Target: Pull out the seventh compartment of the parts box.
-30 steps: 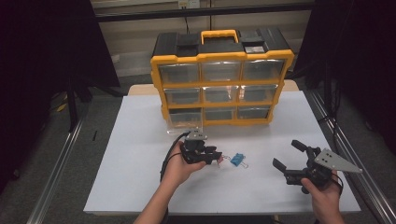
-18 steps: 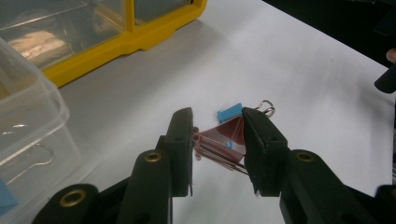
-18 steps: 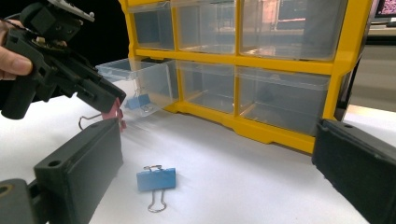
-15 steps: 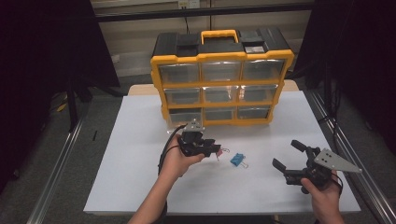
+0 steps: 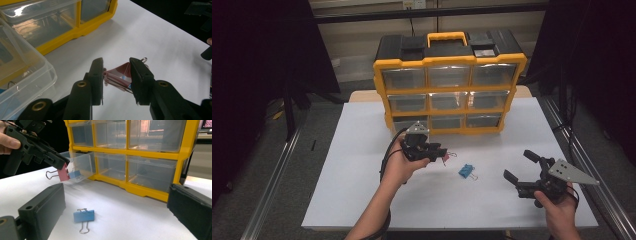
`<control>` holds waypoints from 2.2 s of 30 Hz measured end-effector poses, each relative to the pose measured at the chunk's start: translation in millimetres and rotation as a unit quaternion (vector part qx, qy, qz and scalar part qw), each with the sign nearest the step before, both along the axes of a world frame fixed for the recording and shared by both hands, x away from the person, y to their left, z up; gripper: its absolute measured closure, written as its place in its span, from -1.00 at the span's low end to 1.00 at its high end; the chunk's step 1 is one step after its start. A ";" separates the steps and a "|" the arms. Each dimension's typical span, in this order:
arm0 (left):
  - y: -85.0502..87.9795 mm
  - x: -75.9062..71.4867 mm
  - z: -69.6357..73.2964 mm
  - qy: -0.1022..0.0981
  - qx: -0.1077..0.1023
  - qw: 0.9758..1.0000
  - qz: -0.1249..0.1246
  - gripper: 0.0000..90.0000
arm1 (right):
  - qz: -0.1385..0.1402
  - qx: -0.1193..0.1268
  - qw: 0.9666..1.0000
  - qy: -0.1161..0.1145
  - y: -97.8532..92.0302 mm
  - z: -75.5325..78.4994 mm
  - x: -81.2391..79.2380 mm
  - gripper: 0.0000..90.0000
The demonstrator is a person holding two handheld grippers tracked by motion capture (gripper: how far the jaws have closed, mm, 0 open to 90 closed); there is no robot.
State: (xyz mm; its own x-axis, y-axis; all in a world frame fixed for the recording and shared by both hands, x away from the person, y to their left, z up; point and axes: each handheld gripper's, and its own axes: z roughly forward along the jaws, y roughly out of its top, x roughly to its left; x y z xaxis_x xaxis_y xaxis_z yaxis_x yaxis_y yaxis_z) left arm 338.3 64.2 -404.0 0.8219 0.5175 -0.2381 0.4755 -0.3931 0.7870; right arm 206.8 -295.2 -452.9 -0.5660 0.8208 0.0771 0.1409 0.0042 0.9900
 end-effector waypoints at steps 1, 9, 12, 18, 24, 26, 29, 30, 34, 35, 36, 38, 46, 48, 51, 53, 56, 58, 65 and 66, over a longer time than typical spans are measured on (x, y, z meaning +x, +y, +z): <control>0.2 0.6 1.2 0.001 0.002 1.000 -0.001 0.45 | -0.001 0.000 1.000 0.000 -0.2 0.0 -0.1 -0.96; 0.3 5.0 5.8 0.004 0.000 1.000 0.001 0.45 | 0.001 0.001 1.000 0.000 0.1 -0.1 0.0 -0.96; 0.1 6.4 7.7 0.006 0.000 1.000 0.002 0.45 | 0.001 0.002 1.000 0.002 0.4 0.0 -0.1 -0.96; 0.2 9.2 12.7 0.004 -0.001 1.000 0.007 0.45 | 0.001 0.002 1.000 0.002 0.4 0.0 -0.1 -0.96; 0.3 12.8 18.0 0.005 -0.002 1.000 0.011 0.45 | 0.000 0.001 1.000 0.002 0.5 0.0 -0.1 -0.96; 0.6 13.9 19.5 0.005 -0.002 1.000 0.011 0.45 | -0.001 0.001 1.000 0.001 0.4 0.0 0.1 -0.96; 0.3 15.4 21.3 0.004 -0.005 1.000 0.014 0.45 | 0.001 0.000 1.000 0.001 0.5 0.0 0.3 -0.96; 0.9 16.0 22.4 0.005 0.000 1.000 0.012 0.45 | 0.001 0.000 1.000 0.001 0.5 -0.1 0.3 -0.96; 1.3 18.4 24.3 0.003 -0.003 1.000 0.015 0.45 | 0.000 0.001 1.000 0.001 0.3 0.0 0.1 -0.96; 1.1 18.6 24.8 0.002 -0.005 1.000 0.018 0.45 | 0.001 0.002 1.000 0.000 0.3 -0.1 0.2 -0.96; 1.8 19.3 26.1 0.004 0.000 1.000 0.016 0.45 | 0.001 0.001 1.000 0.000 0.2 0.0 0.3 -0.96; 1.8 20.6 26.9 0.002 -0.004 1.000 0.020 0.45 | 0.002 0.002 1.000 0.001 0.3 -0.1 0.2 -0.96; 4.2 23.8 33.5 0.000 -0.001 1.000 0.026 0.45 | 0.002 0.002 1.000 0.001 0.5 0.0 -0.1 -0.96; 5.1 24.9 34.9 -0.002 -0.001 1.000 0.028 0.45 | 0.001 0.002 1.000 0.001 0.4 0.0 -0.1 -0.96; 6.3 26.1 37.1 -0.002 -0.004 1.000 0.031 0.45 | 0.001 0.002 1.000 0.001 0.5 0.0 0.0 -0.96; 7.2 27.0 38.8 -0.003 -0.003 0.999 0.033 0.45 | 0.000 0.002 1.000 0.001 0.3 0.0 0.1 -0.96; 8.3 27.9 40.9 -0.004 -0.001 0.999 0.034 0.45 | 0.002 0.002 1.000 0.000 0.2 0.0 0.2 -0.96; 8.9 29.1 41.3 -0.009 -0.007 0.999 0.039 0.45 | 0.002 0.002 1.000 0.000 0.3 0.0 0.2 -0.96; 13.1 32.6 44.1 -0.006 -0.005 0.999 0.046 0.45 | 0.001 0.001 1.000 0.001 0.3 0.0 0.1 -0.96; 13.8 33.2 44.6 -0.006 -0.004 0.999 0.047 0.45 | 0.001 0.002 1.000 0.002 0.3 0.0 0.1 -0.96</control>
